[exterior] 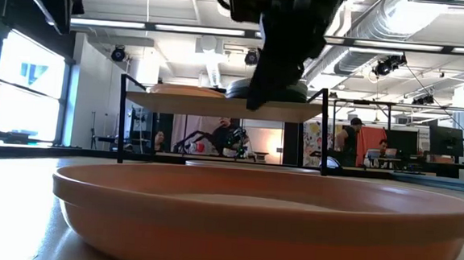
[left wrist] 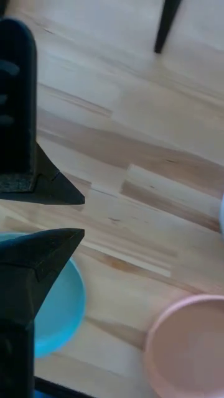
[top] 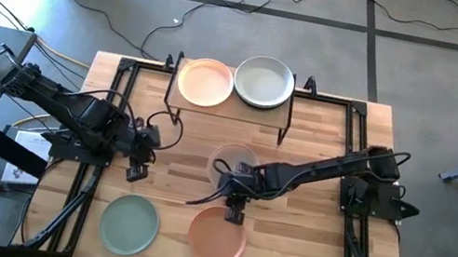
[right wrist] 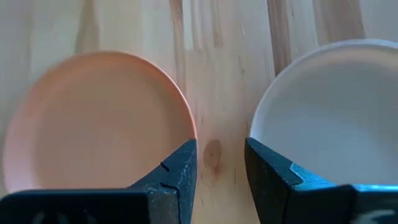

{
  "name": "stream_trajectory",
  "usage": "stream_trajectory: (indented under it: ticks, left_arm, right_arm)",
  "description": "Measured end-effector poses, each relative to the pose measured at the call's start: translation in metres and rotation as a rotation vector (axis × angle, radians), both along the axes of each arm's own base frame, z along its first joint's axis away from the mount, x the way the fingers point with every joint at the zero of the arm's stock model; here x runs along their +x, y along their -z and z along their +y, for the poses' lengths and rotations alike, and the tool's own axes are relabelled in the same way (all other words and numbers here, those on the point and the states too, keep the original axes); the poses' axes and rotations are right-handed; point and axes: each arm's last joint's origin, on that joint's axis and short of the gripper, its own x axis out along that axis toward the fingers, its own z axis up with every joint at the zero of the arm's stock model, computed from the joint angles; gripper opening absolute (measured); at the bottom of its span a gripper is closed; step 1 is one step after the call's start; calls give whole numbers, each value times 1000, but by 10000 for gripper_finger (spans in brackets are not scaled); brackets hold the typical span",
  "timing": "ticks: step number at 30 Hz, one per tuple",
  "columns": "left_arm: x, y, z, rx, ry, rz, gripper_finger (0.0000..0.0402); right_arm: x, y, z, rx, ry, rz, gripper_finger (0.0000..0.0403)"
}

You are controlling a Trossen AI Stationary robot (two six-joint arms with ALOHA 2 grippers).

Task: Place and stack plates onto a shelf
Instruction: Stack the gray plate on top of the light red plate

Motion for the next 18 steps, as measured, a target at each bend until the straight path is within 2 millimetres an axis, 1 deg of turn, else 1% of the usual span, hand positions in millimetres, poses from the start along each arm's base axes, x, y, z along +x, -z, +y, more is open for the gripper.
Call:
stream_trajectory:
  ticks: [4, 10, 18]
  left_arm:
    - [4, -2, -1, 5, -1, -54, 60]
    - [8, -4, -1, 1, -5, -91, 60]
    - [9, -4, 0, 38, -24, -114, 60]
  right_arm:
    - [-4, 17, -6, -3, 14, 5, 114]
    - [-10, 33, -15, -13, 35, 33, 114]
    - [-16, 47, -19, -17, 14, 57, 114]
